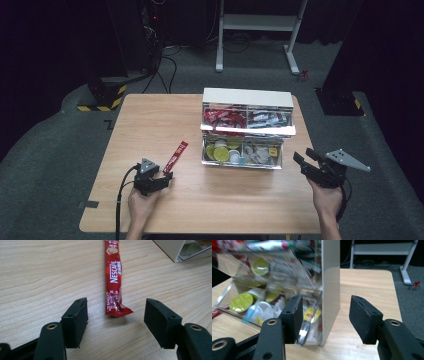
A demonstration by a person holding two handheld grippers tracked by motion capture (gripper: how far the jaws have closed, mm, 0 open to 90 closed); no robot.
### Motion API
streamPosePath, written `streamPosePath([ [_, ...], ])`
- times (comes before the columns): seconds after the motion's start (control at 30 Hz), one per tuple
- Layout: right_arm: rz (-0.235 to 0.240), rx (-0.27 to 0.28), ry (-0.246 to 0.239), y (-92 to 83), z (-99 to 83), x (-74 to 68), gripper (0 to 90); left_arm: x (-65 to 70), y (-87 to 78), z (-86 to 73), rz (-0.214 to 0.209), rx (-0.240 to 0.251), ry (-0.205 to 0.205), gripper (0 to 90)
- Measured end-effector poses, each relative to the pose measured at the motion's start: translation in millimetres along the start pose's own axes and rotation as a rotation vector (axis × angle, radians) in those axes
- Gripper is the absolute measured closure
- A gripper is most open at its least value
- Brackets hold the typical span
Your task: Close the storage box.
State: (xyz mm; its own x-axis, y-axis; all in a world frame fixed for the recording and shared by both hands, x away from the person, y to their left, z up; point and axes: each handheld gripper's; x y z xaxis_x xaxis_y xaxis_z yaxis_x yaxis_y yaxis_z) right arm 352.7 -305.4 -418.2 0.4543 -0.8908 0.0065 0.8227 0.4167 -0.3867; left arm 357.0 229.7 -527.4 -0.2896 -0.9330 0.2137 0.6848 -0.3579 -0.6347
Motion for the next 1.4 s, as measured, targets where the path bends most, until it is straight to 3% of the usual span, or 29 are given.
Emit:
streamPosePath([
  [0.4,-0.055,-0.086,0.036,27.0,-37.8,6.7,46.3,0.0,0.0,0.0,0.000,0.000,0.000,35.9],
  [0.57,-0.095,-0.135,0.023,39.6,-49.9,9.1,46.9,0.0,0.0,0.0,0.000,0.000,0.000,35.9],
  [1.0,-0.193,-0.302,-0.007,70.6,-78.3,14.6,44.3,0.0,0.0,0.0,-0.001,0.000,0.000,35.9],
  [1.07,-0.198,-0.364,-0.016,76.2,-80.2,15.6,39.9,0.1,0.0,-0.1,-0.001,0.000,0.000,35.7],
  [1.4,-0.230,-0.373,0.009,76.7,-80.4,15.5,36.4,0.5,0.0,-0.2,-0.001,-0.001,0.000,35.4],
])
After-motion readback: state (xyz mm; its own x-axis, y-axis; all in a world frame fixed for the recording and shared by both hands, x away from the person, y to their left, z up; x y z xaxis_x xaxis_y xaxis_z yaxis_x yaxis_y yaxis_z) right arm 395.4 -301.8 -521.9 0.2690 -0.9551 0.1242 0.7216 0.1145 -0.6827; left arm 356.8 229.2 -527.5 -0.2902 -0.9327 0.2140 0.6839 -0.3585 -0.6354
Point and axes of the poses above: each handheld gripper's, and its own axes: y roughly forward along the jaws, z roughly out of its top, x roughly to its right, and after that the axes turned 9 degrees about -y, right-handed
